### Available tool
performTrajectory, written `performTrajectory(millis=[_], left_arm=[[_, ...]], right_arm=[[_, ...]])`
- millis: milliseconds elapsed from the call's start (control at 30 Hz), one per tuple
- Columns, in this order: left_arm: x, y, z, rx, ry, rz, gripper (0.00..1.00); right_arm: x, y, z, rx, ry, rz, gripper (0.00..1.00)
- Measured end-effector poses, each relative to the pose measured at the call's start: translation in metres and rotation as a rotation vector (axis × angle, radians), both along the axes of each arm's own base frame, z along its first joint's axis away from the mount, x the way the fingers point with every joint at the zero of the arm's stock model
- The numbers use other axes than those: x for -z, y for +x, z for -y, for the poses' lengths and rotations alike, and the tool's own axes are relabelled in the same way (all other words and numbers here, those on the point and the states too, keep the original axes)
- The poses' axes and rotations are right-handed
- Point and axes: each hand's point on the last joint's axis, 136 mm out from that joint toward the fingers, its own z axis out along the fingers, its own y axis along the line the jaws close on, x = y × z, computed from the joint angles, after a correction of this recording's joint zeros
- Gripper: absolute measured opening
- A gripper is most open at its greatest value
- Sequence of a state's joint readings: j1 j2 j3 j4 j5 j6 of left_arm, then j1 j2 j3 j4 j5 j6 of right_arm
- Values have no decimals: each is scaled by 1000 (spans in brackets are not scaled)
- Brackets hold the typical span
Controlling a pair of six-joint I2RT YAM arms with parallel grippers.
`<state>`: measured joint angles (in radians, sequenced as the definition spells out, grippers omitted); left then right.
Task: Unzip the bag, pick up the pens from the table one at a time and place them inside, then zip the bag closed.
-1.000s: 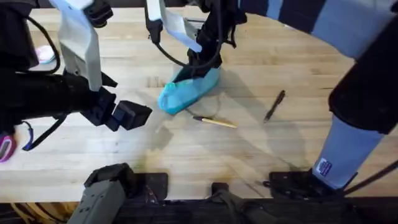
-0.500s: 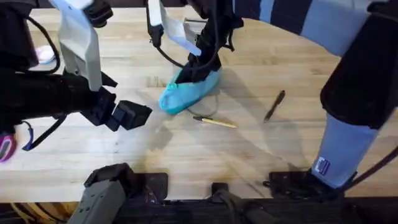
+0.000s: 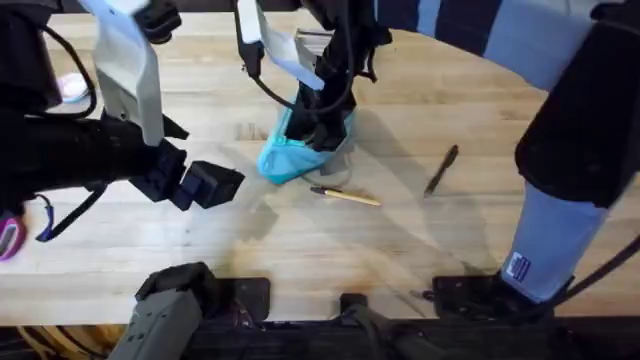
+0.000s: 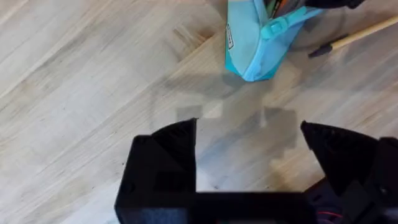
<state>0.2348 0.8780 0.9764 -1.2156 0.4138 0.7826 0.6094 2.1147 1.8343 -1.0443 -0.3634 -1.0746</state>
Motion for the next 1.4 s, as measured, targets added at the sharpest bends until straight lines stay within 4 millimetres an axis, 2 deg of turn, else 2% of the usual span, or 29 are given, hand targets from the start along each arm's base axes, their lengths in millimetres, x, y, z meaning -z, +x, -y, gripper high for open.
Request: performTrajectory(millis=[733, 900, 1000, 1200, 1233, 1367, 1400], left_arm=[[0, 0, 0, 0, 0, 0, 993], [1, 0, -2, -5, 10, -2, 993], [1, 0, -2, -6, 13, -3, 993], [1, 0, -2, -7, 13, -3, 993], [1, 0, -2, -7, 13, -3, 992], [1, 1, -3, -7, 14, 0, 993], [1, 1, -3, -7, 14, 1, 993]], right_arm=[[0, 0, 0, 0, -1, 0, 996], [-3, 4, 6, 76, -34, 5, 996], [-19, 6, 12, 117, -45, 46, 996], [-70, 5, 25, 197, -20, 141, 997], [-92, 9, 37, 273, -36, 208, 997], [-110, 11, 52, 322, -50, 259, 997], [-124, 12, 67, 363, -48, 284, 996]])
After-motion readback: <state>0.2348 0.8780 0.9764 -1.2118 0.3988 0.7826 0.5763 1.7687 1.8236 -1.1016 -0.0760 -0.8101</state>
